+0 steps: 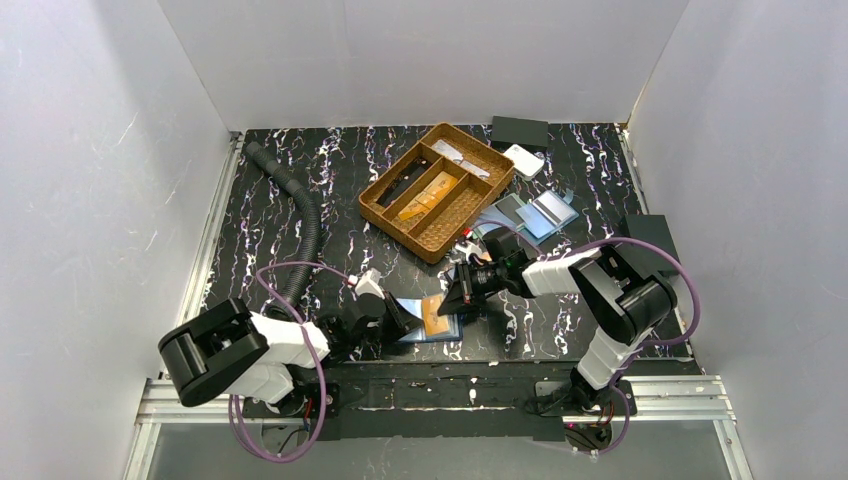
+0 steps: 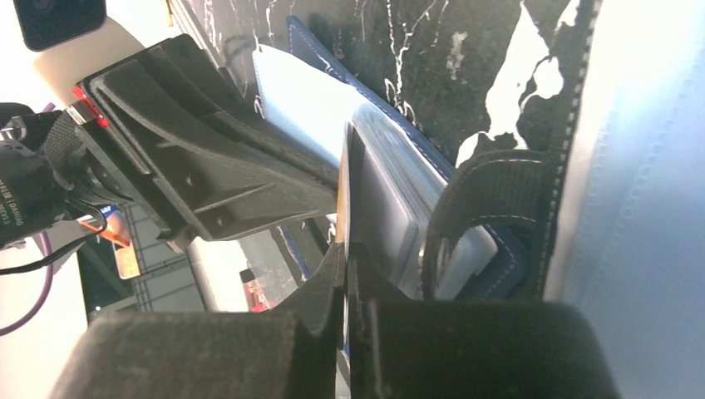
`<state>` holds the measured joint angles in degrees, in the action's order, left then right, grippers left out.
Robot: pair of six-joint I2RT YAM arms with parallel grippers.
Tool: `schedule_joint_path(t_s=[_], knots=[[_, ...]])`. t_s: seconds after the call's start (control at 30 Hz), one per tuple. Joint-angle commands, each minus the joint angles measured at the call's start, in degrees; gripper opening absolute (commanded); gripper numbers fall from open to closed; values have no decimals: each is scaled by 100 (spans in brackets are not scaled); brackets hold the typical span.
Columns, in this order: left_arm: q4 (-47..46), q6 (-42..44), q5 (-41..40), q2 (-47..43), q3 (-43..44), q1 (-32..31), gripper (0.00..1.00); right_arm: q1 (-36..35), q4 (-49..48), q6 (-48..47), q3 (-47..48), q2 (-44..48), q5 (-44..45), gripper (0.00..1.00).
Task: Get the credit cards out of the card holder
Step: Remove the credit card from the card holder.
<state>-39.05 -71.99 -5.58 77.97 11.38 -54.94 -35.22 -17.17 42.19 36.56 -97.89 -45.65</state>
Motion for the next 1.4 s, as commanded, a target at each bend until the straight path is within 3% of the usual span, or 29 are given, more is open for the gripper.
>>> schedule_joint_path(t_s=[0.0, 0.23, 0.4, 0.77, 0.97, 1.37], knots=[[544, 39, -102, -305, -354, -61, 16, 146, 280, -511, 209, -140, 161, 1], [361, 410, -36, -1124, -609, -61, 43, 218, 48, -576, 260, -284, -340, 1], [57, 632, 227, -1227, -578, -63, 49, 226, -253, -609, 282, -252, -871, 1], [-1095, 580, 530, -470, -424, -61, 49, 226, -563, -458, 280, -148, -1282, 1], [-1540, 345, 353, -371, -557, -52, 38, 235, -718, -423, 278, -83, -1497, 1], [-1606, 36, 185, -334, -636, -41, 38, 235, -1174, -71, 234, 32, -1816, 1]])
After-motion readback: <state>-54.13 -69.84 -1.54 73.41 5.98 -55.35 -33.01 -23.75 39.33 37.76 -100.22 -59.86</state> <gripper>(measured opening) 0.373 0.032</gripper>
